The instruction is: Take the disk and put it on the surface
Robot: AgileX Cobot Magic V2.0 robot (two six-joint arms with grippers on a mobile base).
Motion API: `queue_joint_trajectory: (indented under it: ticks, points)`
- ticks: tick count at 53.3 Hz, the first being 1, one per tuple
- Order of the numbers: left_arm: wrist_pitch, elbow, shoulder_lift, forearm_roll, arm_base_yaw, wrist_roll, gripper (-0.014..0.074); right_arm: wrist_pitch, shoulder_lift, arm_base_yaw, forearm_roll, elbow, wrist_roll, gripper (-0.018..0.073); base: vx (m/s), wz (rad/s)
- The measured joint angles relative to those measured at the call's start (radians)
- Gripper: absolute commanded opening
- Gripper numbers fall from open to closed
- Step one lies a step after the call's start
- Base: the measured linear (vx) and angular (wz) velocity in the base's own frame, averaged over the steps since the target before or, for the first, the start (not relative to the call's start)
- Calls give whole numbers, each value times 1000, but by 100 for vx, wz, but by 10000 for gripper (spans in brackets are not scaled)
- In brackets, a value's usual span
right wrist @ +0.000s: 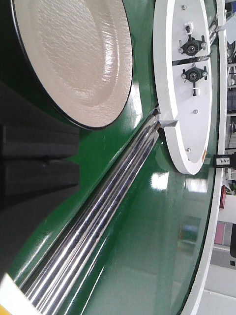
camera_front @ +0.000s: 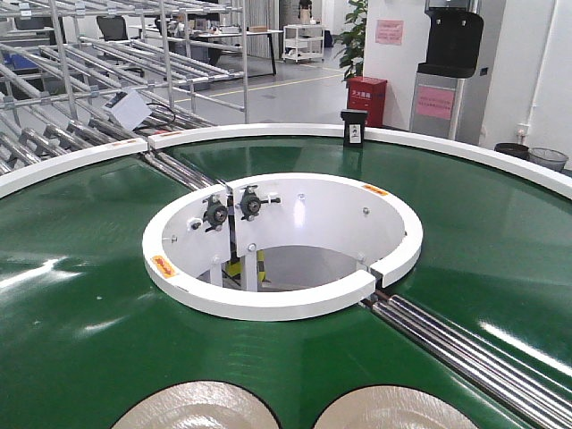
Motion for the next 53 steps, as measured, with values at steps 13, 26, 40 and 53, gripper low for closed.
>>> queue_joint_trajectory:
  ticks: [13,26,40,53]
  points:
    - [-1,0,0,0,0,0,-7,0,0,0,0,0,0,-8,0,0]
    - [-1,0,0,0,0,0,-7,0,0,0,0,0,0,-8,0,0]
    - [-9,0,0,0,0,0,-7,0,0,0,0,0,0,-8,0,0]
    - [-236,2,0,0,0,0,-7,-34,0,0,0,0,0,-8,0,0]
